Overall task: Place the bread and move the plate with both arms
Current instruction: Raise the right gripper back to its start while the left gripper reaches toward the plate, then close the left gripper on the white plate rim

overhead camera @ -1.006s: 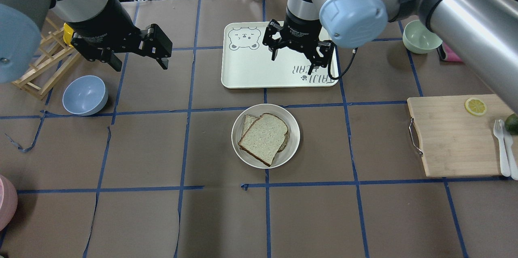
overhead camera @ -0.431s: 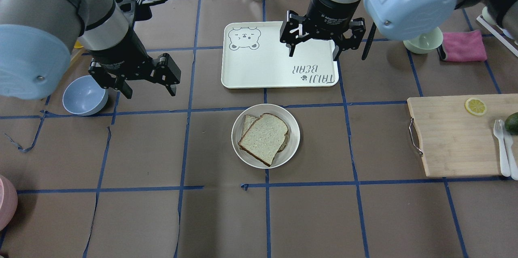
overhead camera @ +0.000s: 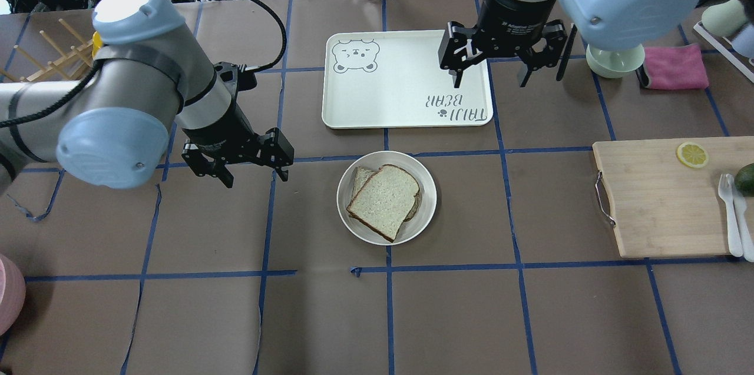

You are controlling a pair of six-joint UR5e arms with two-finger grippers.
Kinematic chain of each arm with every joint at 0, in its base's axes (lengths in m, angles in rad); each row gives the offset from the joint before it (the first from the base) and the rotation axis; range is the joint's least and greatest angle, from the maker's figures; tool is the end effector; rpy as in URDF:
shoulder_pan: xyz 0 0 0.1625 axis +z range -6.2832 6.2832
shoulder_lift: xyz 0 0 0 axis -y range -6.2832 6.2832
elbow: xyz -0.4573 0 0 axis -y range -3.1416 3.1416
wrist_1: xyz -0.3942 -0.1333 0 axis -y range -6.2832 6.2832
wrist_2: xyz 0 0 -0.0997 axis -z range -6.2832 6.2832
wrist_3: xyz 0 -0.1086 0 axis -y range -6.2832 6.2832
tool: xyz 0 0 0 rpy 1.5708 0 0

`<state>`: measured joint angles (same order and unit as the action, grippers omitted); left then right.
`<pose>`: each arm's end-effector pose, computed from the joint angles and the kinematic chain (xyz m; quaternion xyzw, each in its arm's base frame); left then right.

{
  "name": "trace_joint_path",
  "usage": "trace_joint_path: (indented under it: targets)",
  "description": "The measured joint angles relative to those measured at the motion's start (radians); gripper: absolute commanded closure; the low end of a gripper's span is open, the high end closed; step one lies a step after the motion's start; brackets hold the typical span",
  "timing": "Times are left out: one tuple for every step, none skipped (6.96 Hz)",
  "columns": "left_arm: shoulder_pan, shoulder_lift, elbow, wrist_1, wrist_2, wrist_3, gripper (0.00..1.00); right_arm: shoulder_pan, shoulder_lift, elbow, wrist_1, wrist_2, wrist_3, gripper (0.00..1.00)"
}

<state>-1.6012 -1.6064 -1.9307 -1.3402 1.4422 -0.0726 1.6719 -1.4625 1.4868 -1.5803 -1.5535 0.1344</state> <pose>-0.1612 -0.4560 0.3450 0.0263 -0.9942 -0.0854 0.0597 0.1892 -0.5252 0.4975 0.0167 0.9998 0.0084 0.0077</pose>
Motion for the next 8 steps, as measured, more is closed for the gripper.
trace_joint_path:
  targets:
    - [0.0,-0.044,-0.048,0.099,-0.019,-0.001,0.0,-0.048,-0.024,0.003,0.019,-0.026,-0.009,0.0]
    - [0.0,-0.096,-0.072,0.174,-0.048,-0.003,0.0,-0.074,-0.045,0.011,0.041,-0.039,-0.012,0.0]
    - [0.0,-0.154,-0.08,0.231,-0.091,-0.004,0.0,-0.085,-0.061,0.021,0.052,-0.047,-0.014,0.0]
    - [-0.001,-0.209,-0.083,0.287,-0.117,-0.01,0.0,-0.088,-0.07,0.03,0.057,-0.051,-0.015,0.0]
    - [-0.007,-0.256,-0.083,0.345,-0.141,-0.037,0.0,-0.088,-0.076,0.036,0.058,-0.053,-0.016,0.0]
    - [-0.027,-0.291,-0.083,0.397,-0.168,-0.084,0.03,-0.087,-0.078,0.043,0.058,-0.055,-0.016,0.0]
    - [-0.053,-0.319,-0.083,0.446,-0.182,-0.123,0.12,-0.087,-0.08,0.053,0.058,-0.059,-0.015,0.0]
    - [-0.067,-0.336,-0.083,0.477,-0.187,-0.138,0.16,-0.087,-0.083,0.06,0.057,-0.068,-0.013,0.0]
